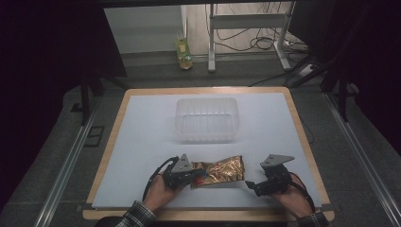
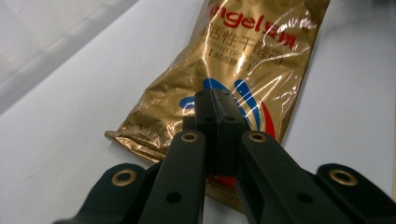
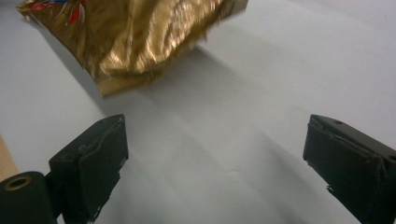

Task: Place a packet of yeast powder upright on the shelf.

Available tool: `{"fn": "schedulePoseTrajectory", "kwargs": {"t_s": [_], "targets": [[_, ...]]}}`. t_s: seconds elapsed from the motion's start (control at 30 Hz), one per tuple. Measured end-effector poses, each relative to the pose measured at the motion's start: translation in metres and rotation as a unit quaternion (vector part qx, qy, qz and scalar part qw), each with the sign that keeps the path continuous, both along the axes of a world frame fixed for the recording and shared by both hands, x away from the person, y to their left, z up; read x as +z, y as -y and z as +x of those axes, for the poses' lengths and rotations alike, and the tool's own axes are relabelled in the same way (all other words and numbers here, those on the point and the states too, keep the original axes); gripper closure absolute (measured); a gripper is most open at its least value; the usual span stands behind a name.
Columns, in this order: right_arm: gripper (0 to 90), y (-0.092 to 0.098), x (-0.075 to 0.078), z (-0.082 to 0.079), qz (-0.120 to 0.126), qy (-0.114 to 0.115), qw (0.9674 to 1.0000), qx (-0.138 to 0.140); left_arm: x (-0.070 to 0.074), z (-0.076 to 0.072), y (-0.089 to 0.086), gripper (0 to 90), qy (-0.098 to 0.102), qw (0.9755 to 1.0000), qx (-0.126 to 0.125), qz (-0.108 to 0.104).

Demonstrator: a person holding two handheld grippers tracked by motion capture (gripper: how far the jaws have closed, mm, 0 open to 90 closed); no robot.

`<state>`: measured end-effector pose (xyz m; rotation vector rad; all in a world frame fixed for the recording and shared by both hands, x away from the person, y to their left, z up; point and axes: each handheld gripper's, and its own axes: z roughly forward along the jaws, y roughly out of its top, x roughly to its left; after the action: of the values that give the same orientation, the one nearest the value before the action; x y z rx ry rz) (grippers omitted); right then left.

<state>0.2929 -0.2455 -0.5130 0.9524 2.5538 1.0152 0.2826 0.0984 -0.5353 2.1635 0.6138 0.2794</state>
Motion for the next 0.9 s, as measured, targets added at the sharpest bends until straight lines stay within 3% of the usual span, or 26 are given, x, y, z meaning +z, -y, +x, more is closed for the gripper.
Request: {"fn": "schedulePoseTrajectory", "kwargs": {"t_s": [0.27,0.3,0.33,0.37,0.57,0.9], "targets": [[6.0,-0.005,0.000,0.000,0.011,-0.016,0.9998,0.008,-0.003,-0.003,-0.006,89.8,0.001,0.9999,0.007,0.014],[5.5,-0.007,0.000,0.000,0.013,-0.020,0.9997,0.010,-0.008,-0.003,-0.006,89.8,0.001,0.9984,0.009,0.056],[5.5,-0.007,0.000,0.000,0.013,-0.020,0.9997,0.010,-0.008,-0.003,-0.006,89.8,0.001,0.9984,0.009,0.056],[5.4,-0.008,0.000,0.000,0.014,-0.022,0.9996,0.013,-0.009,-0.004,-0.009,89.8,-0.001,0.9991,0.014,0.041],[4.2,-0.018,-0.002,0.002,0.024,-0.044,0.9981,0.034,-0.008,-0.003,-0.008,89.8,-0.001,0.9988,0.007,0.048],[4.4,-0.037,-0.002,0.004,0.030,-0.057,0.9962,0.057,-0.009,-0.002,-0.009,89.7,-0.004,0.9990,0.005,0.043]]}}
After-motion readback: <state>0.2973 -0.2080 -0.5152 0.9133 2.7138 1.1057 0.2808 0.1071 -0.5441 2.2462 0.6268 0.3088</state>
